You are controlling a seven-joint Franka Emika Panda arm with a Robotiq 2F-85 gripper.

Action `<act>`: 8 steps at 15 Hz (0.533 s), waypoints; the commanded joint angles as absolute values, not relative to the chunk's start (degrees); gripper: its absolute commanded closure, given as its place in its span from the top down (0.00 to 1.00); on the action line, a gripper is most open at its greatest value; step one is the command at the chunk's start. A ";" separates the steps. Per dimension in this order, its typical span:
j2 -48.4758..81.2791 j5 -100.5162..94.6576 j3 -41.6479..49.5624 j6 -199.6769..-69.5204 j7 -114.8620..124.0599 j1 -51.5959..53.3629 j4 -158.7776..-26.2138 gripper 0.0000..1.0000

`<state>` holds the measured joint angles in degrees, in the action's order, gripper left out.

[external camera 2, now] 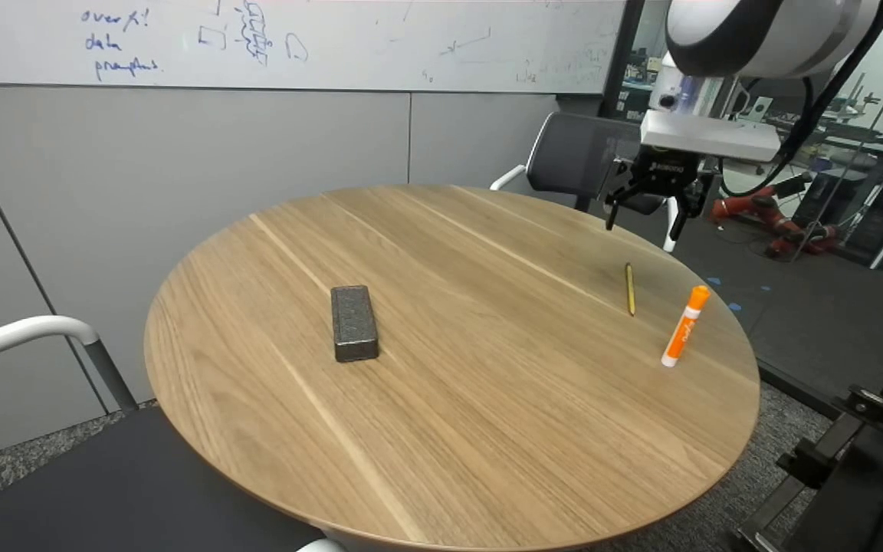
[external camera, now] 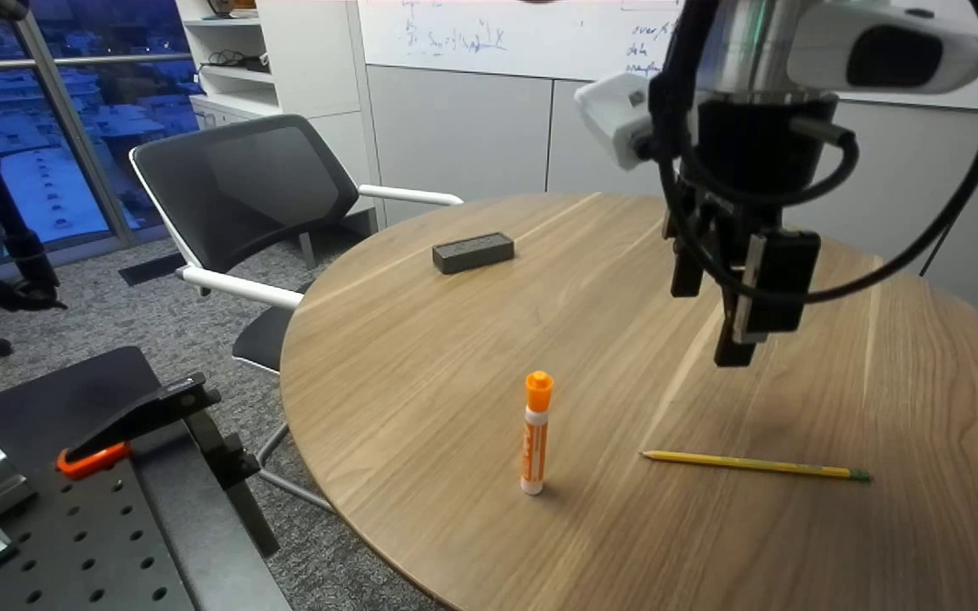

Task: Move the pencil to the left

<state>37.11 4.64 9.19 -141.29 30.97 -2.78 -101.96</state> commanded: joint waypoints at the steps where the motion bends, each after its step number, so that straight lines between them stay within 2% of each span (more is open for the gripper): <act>1: 44.18 5.09 11.12 -138.51 31.76 -2.79 -94.53 1.00; 8: 53.24 5.45 12.50 -135.86 31.98 -3.70 -86.11 1.00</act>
